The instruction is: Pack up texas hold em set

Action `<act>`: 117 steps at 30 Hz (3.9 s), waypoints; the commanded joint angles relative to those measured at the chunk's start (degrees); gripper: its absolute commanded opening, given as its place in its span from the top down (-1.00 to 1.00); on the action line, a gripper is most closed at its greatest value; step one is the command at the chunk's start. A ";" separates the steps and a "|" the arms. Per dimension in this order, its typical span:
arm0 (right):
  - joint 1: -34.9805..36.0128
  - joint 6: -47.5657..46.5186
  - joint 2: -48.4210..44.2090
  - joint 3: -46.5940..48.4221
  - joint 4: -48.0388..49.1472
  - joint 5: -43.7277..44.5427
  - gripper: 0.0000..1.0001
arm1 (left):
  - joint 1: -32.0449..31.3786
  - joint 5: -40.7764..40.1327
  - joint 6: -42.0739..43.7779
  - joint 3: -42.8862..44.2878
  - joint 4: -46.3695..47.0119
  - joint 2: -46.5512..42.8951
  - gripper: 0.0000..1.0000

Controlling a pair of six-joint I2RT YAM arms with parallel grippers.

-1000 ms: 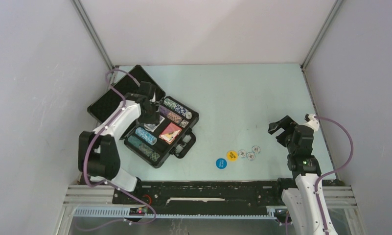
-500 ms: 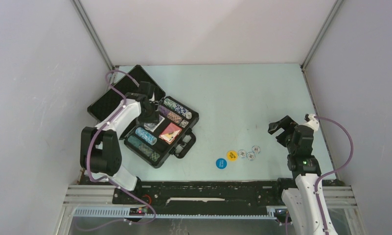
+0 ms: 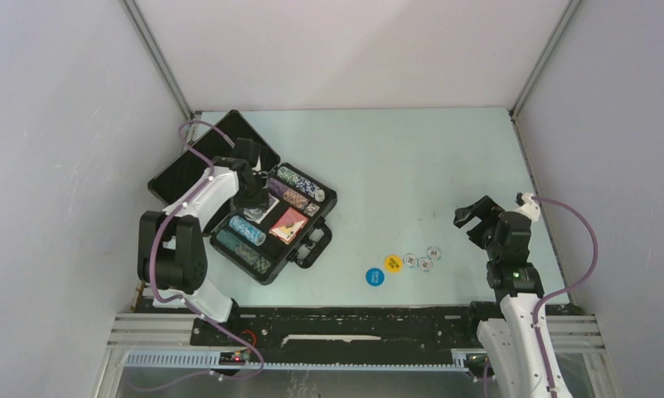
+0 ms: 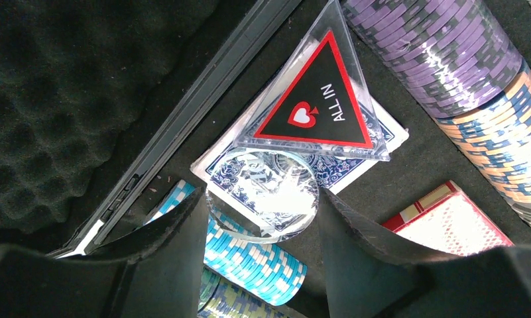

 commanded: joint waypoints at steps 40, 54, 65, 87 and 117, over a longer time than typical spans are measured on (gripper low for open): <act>26.74 9.74 19.54 21.94 -30.29 0.97 -0.99 | -27.45 14.65 7.94 17.64 -2.17 -21.64 -1.00; 12.58 25.36 36.88 26.08 -35.96 -1.31 -0.99 | -25.97 17.03 6.65 7.67 4.06 -30.53 -1.00; 12.10 28.63 48.62 26.12 -31.29 -6.49 -0.89 | -25.97 19.20 6.28 7.39 4.51 -31.36 -1.00; 14.95 29.41 53.80 27.83 -30.41 -3.76 -0.87 | -25.97 20.42 6.28 7.39 4.29 -30.51 -1.00; 10.43 28.30 60.29 25.13 -25.94 -3.24 -0.61 | -25.97 20.78 6.46 7.31 4.29 -30.08 -1.00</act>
